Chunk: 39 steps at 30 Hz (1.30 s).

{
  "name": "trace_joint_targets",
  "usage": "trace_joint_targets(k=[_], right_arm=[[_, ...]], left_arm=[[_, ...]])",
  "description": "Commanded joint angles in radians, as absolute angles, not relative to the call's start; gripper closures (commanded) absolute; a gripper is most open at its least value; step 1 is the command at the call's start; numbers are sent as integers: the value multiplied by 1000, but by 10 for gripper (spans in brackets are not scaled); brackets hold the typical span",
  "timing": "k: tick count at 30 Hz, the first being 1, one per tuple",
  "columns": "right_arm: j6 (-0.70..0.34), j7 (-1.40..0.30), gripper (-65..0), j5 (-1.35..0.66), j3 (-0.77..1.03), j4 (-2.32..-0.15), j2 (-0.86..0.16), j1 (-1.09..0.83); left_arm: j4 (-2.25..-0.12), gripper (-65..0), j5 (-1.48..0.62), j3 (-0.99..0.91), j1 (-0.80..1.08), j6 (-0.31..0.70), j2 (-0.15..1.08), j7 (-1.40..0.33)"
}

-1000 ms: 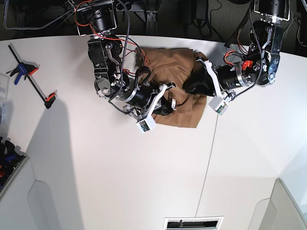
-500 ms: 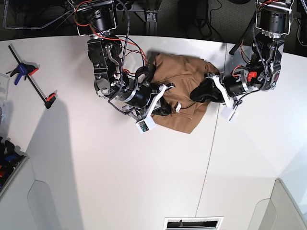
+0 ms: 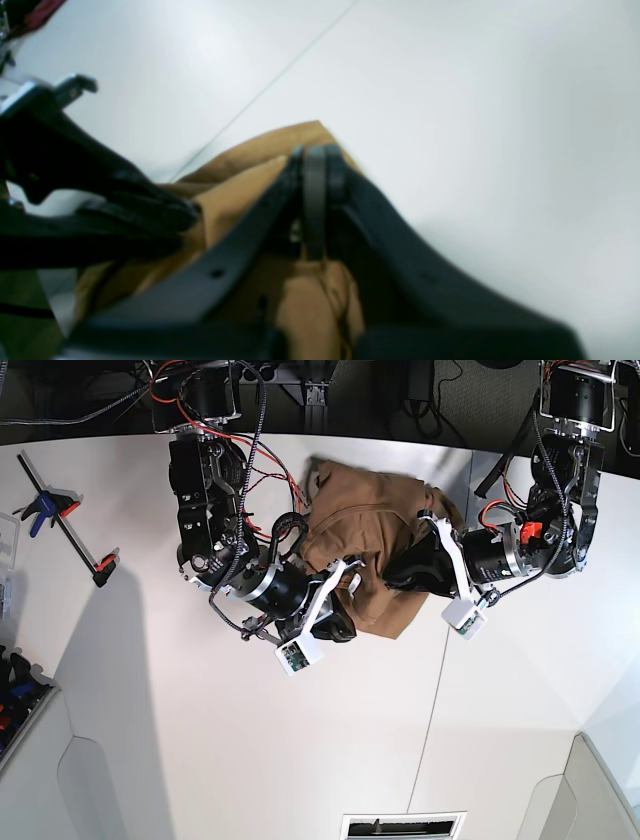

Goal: Layout the t-shirt on the table in an organized manner, then fold the t-shirt properly

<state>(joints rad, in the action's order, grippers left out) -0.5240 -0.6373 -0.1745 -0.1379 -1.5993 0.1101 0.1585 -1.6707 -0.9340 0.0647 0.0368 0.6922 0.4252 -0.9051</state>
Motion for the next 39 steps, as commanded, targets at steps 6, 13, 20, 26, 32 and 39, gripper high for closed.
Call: trace_joint_targets(k=[6,13,20,26,32,39], right_arm=[[-527,-633,0,-210,-128,-1803,48,31],[-519,-641,0,-224,-68,-1997,-59,-239],[-521,-676,0,-321,51,-2102,-122,-506],[-547,-698,0,-409,91,-2124,-121,-701],[-547,-737,0,-408,91,-2095,-121,-821],[-544,-796,0,-407,91,-1934,-121,-871]], left_arm=[[-1776,-99,-955,-42,143,698,505,-892],[-1833,-99,-1011,-261,353,698,547,-925],[-1856,-99,-1023,-390,576,698,549,-944],[-1856,-99,-937,-390,768,698,549,-941],[-1814,-99,-793,-369,869,698,548,-879],[-1600,-99,-547,-199,862,698,549,-827]])
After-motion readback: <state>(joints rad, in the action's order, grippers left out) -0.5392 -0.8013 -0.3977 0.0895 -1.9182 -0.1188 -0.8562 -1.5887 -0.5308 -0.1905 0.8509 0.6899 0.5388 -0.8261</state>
